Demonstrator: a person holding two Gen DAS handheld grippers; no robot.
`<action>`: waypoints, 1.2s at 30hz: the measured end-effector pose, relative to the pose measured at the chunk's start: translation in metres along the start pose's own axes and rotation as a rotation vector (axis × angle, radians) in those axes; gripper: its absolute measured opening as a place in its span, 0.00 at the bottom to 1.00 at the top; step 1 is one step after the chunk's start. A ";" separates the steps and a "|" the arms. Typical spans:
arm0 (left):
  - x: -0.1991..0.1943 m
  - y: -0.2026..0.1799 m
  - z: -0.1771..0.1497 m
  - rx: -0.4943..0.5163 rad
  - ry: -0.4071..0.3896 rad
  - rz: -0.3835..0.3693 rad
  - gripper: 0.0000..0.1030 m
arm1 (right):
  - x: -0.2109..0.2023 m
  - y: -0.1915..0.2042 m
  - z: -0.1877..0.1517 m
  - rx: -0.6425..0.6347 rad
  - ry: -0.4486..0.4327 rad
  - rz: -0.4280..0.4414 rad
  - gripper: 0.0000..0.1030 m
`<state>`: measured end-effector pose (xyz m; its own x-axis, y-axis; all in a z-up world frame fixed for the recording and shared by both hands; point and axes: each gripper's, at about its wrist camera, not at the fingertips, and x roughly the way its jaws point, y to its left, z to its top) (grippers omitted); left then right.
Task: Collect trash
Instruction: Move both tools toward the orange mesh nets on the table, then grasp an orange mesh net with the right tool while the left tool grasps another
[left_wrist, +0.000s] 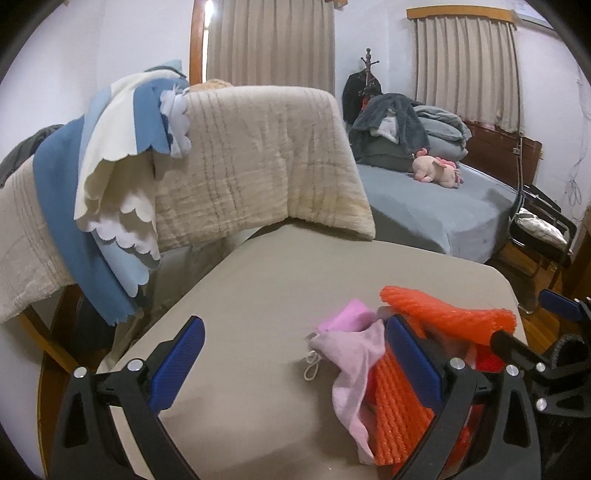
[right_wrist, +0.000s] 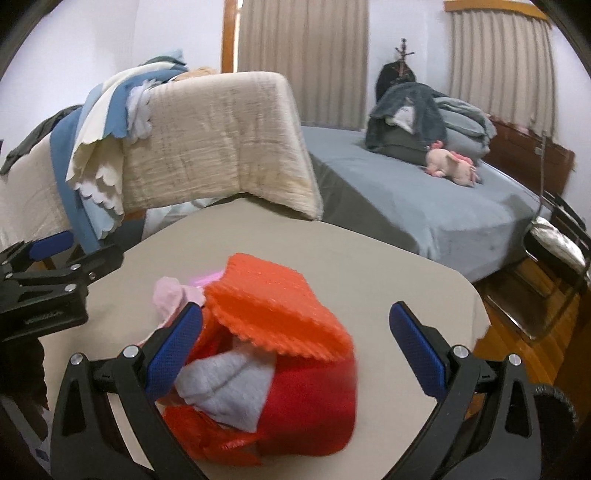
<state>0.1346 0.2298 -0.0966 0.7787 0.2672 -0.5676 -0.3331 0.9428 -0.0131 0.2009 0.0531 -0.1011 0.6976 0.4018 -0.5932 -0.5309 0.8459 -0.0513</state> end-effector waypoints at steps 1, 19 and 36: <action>0.002 0.001 0.000 0.001 0.001 0.003 0.94 | 0.004 0.002 0.000 -0.008 0.003 0.003 0.95; 0.011 -0.007 -0.003 0.016 0.014 -0.033 0.94 | 0.023 -0.012 -0.005 0.049 0.081 0.159 0.12; 0.019 -0.066 -0.023 0.104 0.106 -0.171 0.65 | -0.014 -0.052 -0.024 0.115 0.057 0.076 0.12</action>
<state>0.1592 0.1683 -0.1258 0.7569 0.0840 -0.6481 -0.1397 0.9896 -0.0348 0.2071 -0.0047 -0.1091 0.6272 0.4483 -0.6369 -0.5202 0.8497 0.0859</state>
